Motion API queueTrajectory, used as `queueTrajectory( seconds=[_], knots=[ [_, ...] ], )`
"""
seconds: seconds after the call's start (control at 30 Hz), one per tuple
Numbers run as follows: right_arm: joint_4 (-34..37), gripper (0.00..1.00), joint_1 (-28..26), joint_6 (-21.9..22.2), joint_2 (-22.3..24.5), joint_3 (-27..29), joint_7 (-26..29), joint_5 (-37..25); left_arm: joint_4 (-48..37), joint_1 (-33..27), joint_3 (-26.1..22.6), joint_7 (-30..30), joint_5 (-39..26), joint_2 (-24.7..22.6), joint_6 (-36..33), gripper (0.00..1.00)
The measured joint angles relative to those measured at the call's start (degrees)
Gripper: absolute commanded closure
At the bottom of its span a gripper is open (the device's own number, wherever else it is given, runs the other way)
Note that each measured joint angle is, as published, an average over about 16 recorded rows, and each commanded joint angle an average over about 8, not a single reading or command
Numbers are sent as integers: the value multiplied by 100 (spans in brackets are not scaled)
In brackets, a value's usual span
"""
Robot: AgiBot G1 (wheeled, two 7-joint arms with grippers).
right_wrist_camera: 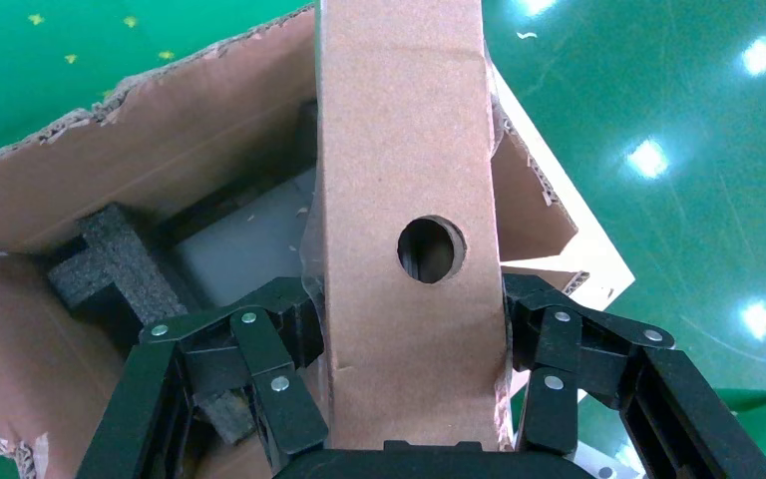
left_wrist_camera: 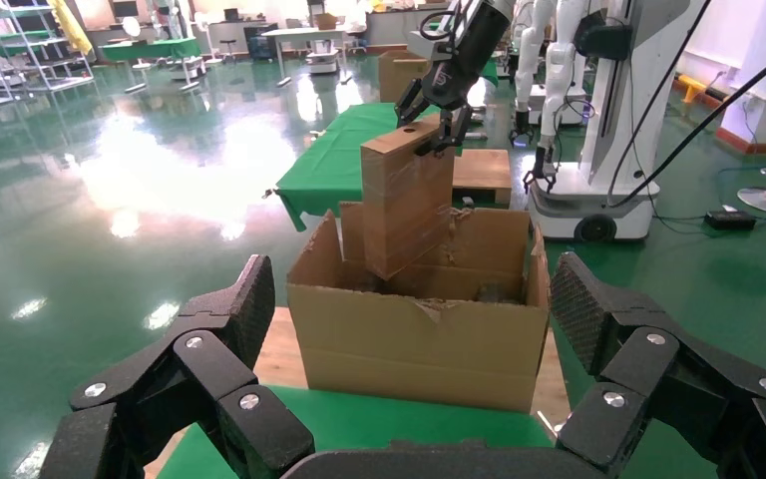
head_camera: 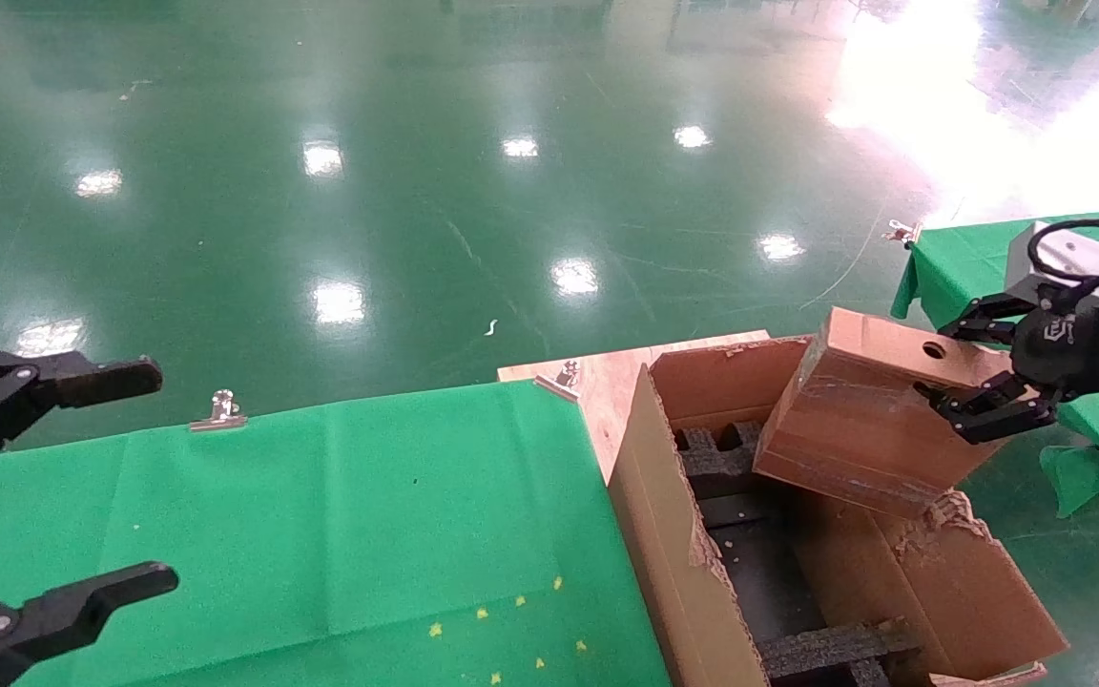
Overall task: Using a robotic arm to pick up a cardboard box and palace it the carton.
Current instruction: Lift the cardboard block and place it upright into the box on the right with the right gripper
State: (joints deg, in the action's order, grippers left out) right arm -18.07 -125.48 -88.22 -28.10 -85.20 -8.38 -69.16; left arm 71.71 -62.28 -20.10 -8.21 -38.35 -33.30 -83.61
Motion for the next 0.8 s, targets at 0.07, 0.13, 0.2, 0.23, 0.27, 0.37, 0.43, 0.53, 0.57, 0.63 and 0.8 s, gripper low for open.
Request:
queueTrajectory(
  seconds=[0.07,0.13,0.2,0.23,0.27,0.37,0.43,0.53,0.57,0.63,0.8],
  knots=[
    [-13,100,93,91,6,11,142,48,0,0,0,0,0,0,0,0],
    [-49,100,201,180,21,18,327,101,0,0,0,0,0,0,0,0],
    [-103,100,324,256,51,18,557,167,0,0,0,0,0,0,0,0],
    [-138,100,390,294,70,18,690,199,0,0,0,0,0,0,0,0],
    [-177,100,456,334,90,18,834,232,0,0,0,0,0,0,0,0],
    [-330,100,651,472,168,8,1328,314,0,0,0,0,0,0,0,0],
    [-474,100,762,566,236,-11,1688,342,0,0,0,0,0,0,0,0],
    [-751,100,902,725,353,-55,2255,341,0,0,-1,0,0,0,0,0],
    [-857,100,942,783,396,-73,2448,333,0,0,-1,0,0,0,0,0],
    [-1092,100,1016,914,490,-112,2849,305,0,0,-1,0,0,0,0,0],
    [-1742,100,1148,1374,745,-216,3884,161,-1,0,-1,1,1,0,0,0]
  ],
)
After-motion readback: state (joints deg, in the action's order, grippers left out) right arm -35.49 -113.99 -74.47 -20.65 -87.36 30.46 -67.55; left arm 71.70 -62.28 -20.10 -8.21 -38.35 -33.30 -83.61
